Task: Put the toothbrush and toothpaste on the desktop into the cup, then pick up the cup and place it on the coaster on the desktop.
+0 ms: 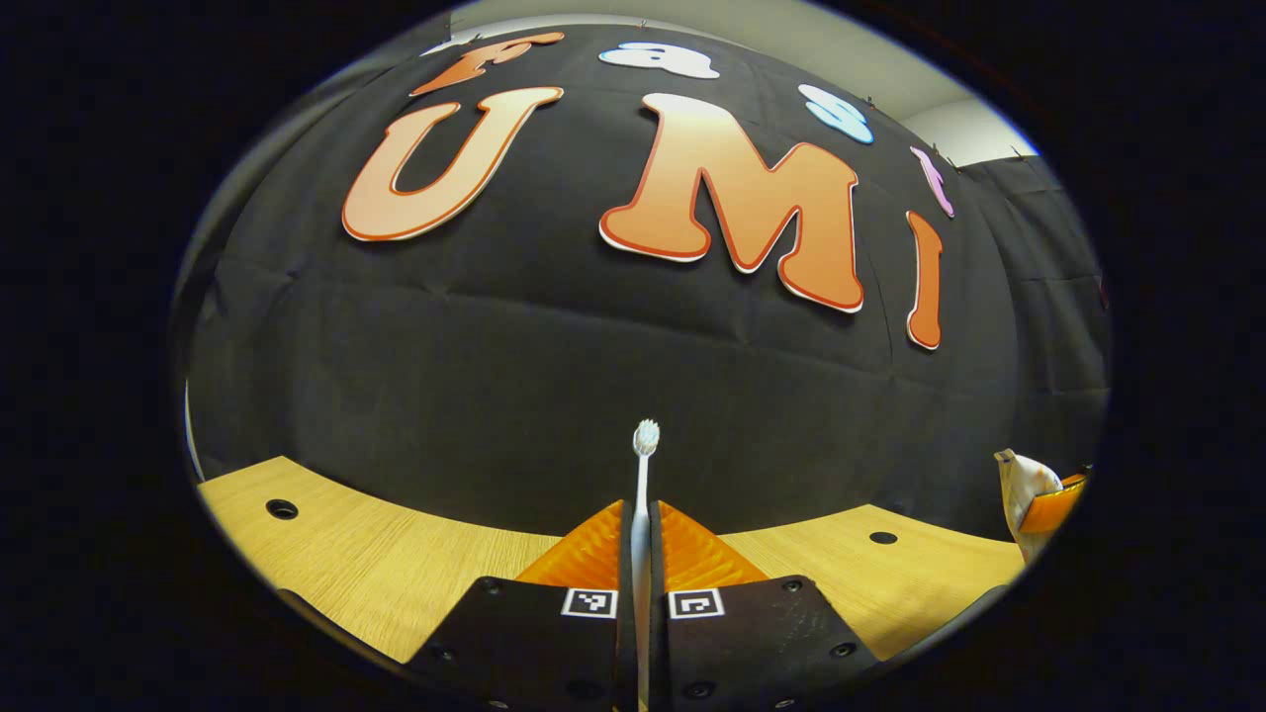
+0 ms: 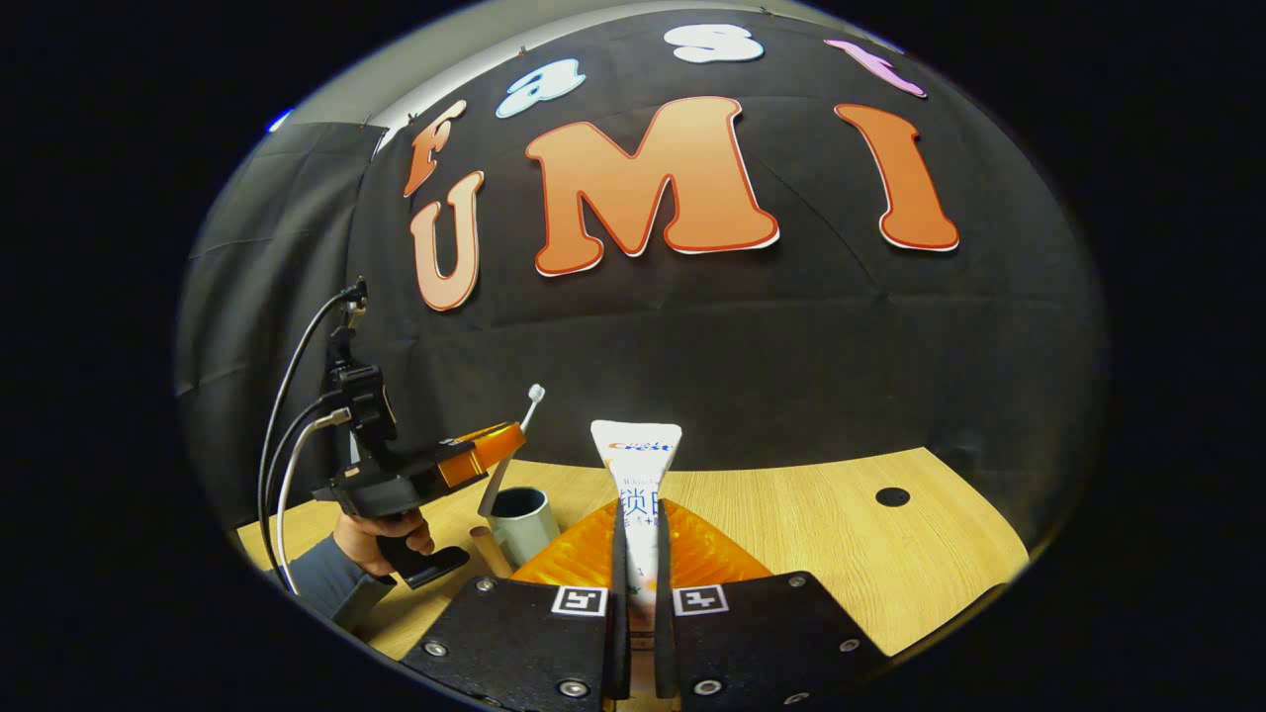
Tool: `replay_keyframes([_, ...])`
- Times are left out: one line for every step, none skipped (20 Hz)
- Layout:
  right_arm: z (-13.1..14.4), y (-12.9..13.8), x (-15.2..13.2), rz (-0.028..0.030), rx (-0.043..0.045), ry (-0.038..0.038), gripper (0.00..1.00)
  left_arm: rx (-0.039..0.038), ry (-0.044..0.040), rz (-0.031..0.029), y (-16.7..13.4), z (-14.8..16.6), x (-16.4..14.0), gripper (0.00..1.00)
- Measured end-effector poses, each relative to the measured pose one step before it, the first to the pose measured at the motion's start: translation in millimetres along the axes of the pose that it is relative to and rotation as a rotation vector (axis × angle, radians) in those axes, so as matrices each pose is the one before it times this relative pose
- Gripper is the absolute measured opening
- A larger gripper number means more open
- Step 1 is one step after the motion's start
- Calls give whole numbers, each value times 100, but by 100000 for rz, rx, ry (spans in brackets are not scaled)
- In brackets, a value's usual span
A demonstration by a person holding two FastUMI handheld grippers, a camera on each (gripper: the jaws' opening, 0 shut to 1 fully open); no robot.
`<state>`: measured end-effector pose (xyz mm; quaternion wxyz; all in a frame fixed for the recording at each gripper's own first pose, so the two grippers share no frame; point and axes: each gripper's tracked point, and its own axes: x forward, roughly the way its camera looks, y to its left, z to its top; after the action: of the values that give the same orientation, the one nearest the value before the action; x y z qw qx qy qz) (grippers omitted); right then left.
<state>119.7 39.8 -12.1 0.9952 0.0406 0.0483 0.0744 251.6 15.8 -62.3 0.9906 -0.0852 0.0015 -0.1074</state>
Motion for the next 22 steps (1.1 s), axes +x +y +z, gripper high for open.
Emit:
replay_keyframes([-29,33,15,-191,-33,99,10,-587,-595,-332,77,-67,73,4])
replay_keyframes([-39,103,9,130,-215,229,10,-408,-310,-415,5,-25,120,4])
replay_keyframes([4,114,-50,-36,-52,2,10,-909,-581,-1320,-122,-112,-25,4])
replay_keyframes([98,-12,-83,-27,-213,139,10,-1036,-903,-470,37,105,110,4])
replay_keyframes([117,1,-46,-158,-164,-40,10,-1798,-1433,-791,-13,323,-9,4])
replay_keyframes([50,-85,-168,-246,-28,-27,10,-2623,-3167,-1020,-81,789,-164,4])
replay_keyframes([131,85,-157,196,-165,-132,10,-2243,-2634,-1299,-159,665,-4,4])
replay_keyframes([36,-78,-47,-446,-198,-94,10,-829,-733,-932,-134,153,-131,4])
replay_keyframes([1,-12,-43,46,-291,-224,10,227,-355,311,99,-78,-170,4])
replay_keyframes([204,21,-17,-101,45,-106,10,-1033,-1570,-507,64,279,-26,4])
replay_keyframes([21,78,-35,417,-59,-111,10,-708,-657,-187,24,242,252,4])
replay_keyframes([-99,-3,-133,-46,-157,62,10,-166,-452,223,169,79,299,4])
replay_keyframes([-77,-85,41,-276,-394,199,10,790,241,397,269,-219,146,4])
replay_keyframes([-87,5,24,-174,-446,355,10,479,1298,-210,41,-401,182,4])
replay_keyframes([-157,-132,-18,-326,-89,464,10,294,1192,637,127,-556,41,4])
replay_keyframes([-122,-27,26,118,344,300,10,-699,521,-372,2,-223,53,4])
replay_keyframes([-19,-25,48,7,728,150,10,74,670,-195,-125,-298,178,4])
replay_keyframes([24,152,96,450,457,96,10,588,976,-422,41,-342,8,4])
replay_keyframes([-69,48,112,-47,214,111,10,-24,-14,-299,44,-140,-31,4])
replay_keyframes([-265,-74,-89,76,-467,239,10,-711,-585,-149,82,51,43,4])
replay_keyframes([-88,-29,-78,-257,-415,138,10,-251,-402,425,323,-91,29,4])
replay_keyframes([-71,-83,-37,-24,-216,253,10,574,951,658,298,-361,67,4])
